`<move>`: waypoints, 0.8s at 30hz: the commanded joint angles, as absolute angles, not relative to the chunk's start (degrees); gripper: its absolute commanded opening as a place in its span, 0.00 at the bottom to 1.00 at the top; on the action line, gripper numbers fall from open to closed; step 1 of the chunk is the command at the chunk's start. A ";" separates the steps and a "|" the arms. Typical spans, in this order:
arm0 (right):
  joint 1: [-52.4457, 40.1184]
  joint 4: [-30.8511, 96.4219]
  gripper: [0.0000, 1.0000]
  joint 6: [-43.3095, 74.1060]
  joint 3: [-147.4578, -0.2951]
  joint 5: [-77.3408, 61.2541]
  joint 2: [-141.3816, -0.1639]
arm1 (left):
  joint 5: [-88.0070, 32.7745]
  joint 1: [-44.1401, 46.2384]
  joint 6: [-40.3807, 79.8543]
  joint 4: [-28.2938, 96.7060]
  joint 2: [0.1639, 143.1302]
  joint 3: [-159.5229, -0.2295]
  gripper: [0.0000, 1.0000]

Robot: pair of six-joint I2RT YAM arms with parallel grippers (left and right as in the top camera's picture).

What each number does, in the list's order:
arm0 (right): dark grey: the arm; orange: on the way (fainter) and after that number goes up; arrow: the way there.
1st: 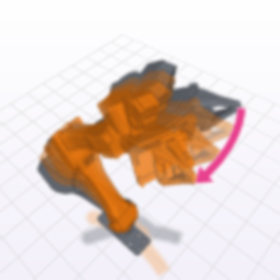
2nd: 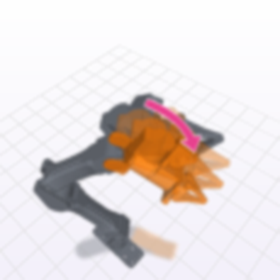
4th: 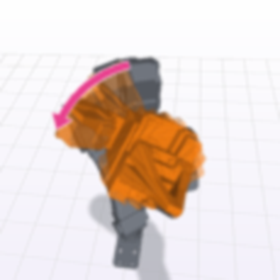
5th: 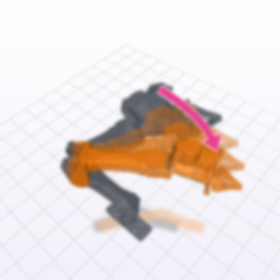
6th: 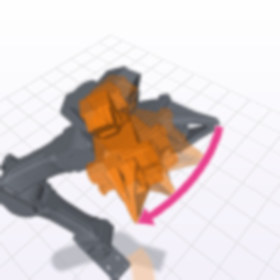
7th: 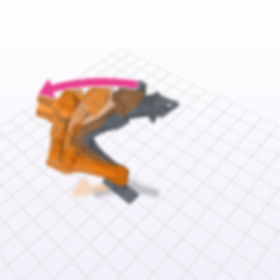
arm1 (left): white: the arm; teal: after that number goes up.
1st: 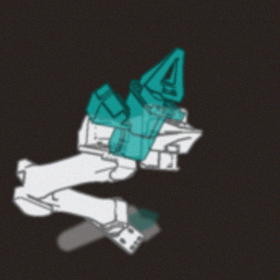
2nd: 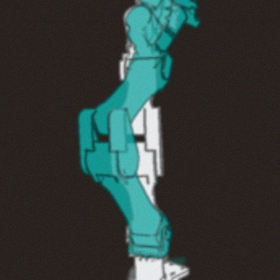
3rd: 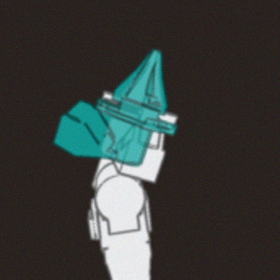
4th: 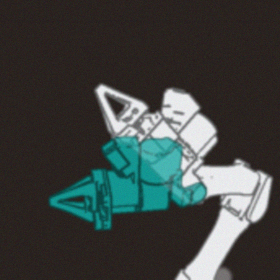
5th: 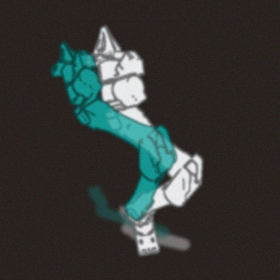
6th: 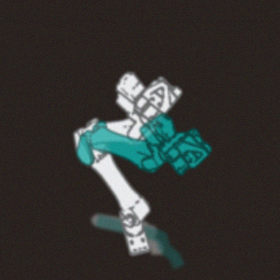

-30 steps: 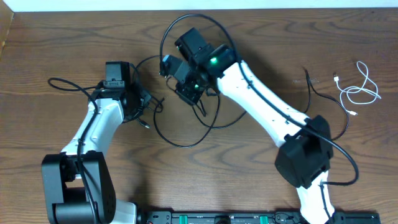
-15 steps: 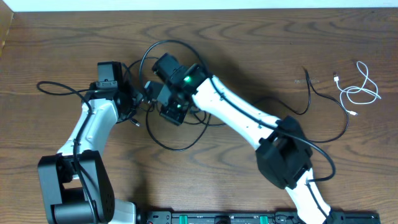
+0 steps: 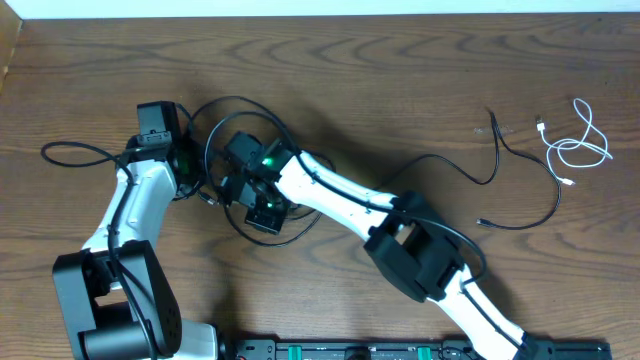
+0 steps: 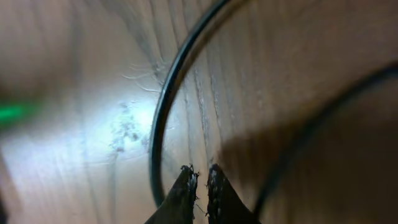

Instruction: Untangle cables

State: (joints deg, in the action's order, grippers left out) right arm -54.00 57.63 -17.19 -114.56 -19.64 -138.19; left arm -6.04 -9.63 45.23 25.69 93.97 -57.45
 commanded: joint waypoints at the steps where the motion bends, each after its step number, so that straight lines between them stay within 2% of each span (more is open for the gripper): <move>1: -54.65 57.63 0.16 -17.58 -114.19 -20.12 -140.07 | -5.93 -11.00 46.00 26.04 94.30 -57.43 0.08; 3: -54.74 57.63 0.22 -17.61 -114.19 -20.10 -140.59 | -5.98 -11.66 46.00 26.11 94.30 -57.43 0.08; 6: -54.76 57.45 0.27 -17.63 -114.21 -20.12 -140.68 | -6.02 -12.34 45.98 26.55 94.30 -57.43 0.08; 9: -54.74 57.63 0.38 -17.65 -114.43 -20.12 -140.22 | -6.66 -12.36 45.95 27.03 94.30 -57.43 0.08; 17: -55.31 60.05 0.52 -19.00 -115.20 -20.05 -136.16 | -6.87 -12.36 45.98 27.33 94.30 -57.43 0.09; 20: -56.12 60.23 0.53 -20.67 -115.20 -19.97 -134.34 | -6.87 -12.36 45.98 27.33 94.30 -57.43 0.09; 24: -56.47 60.07 0.58 -21.08 -115.20 -14.39 -133.38 | -6.85 -12.36 45.98 27.35 94.30 -57.43 0.09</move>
